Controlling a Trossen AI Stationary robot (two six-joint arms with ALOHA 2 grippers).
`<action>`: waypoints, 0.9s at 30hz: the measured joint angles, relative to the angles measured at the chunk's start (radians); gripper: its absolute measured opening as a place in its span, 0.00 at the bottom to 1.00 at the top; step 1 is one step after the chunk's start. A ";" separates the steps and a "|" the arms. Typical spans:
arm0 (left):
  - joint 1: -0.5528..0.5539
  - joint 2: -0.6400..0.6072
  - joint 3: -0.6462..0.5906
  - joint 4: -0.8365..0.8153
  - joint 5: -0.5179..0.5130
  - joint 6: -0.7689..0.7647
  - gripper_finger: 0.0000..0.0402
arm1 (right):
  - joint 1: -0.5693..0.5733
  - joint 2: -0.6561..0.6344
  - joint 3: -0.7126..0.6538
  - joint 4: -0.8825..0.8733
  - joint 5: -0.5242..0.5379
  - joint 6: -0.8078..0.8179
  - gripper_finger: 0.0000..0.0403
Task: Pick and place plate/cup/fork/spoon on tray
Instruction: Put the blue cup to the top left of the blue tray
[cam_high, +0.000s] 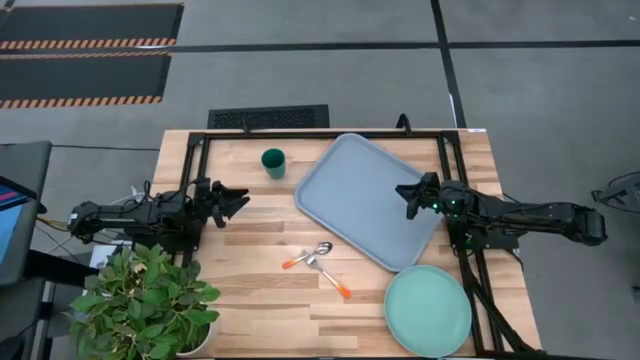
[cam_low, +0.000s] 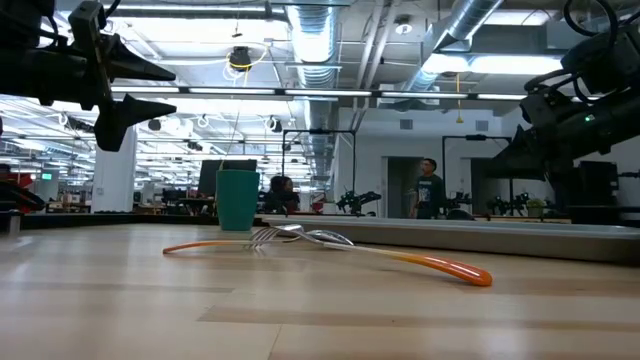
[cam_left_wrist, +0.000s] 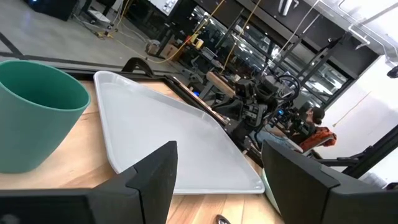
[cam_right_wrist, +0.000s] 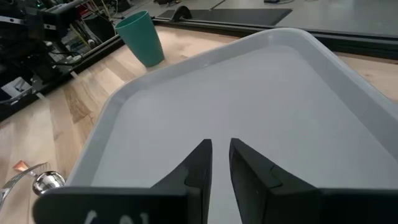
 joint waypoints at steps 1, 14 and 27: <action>0.000 0.000 0.000 0.000 0.000 0.000 0.55 | 0.000 0.000 0.000 0.000 0.000 0.000 0.20; 0.000 0.000 0.000 0.000 -0.003 -0.047 0.55 | 0.000 0.000 0.000 0.000 0.000 0.000 0.20; 0.000 0.000 -0.001 0.032 -0.145 -0.208 0.55 | 0.028 0.000 0.000 0.011 -0.067 0.538 0.20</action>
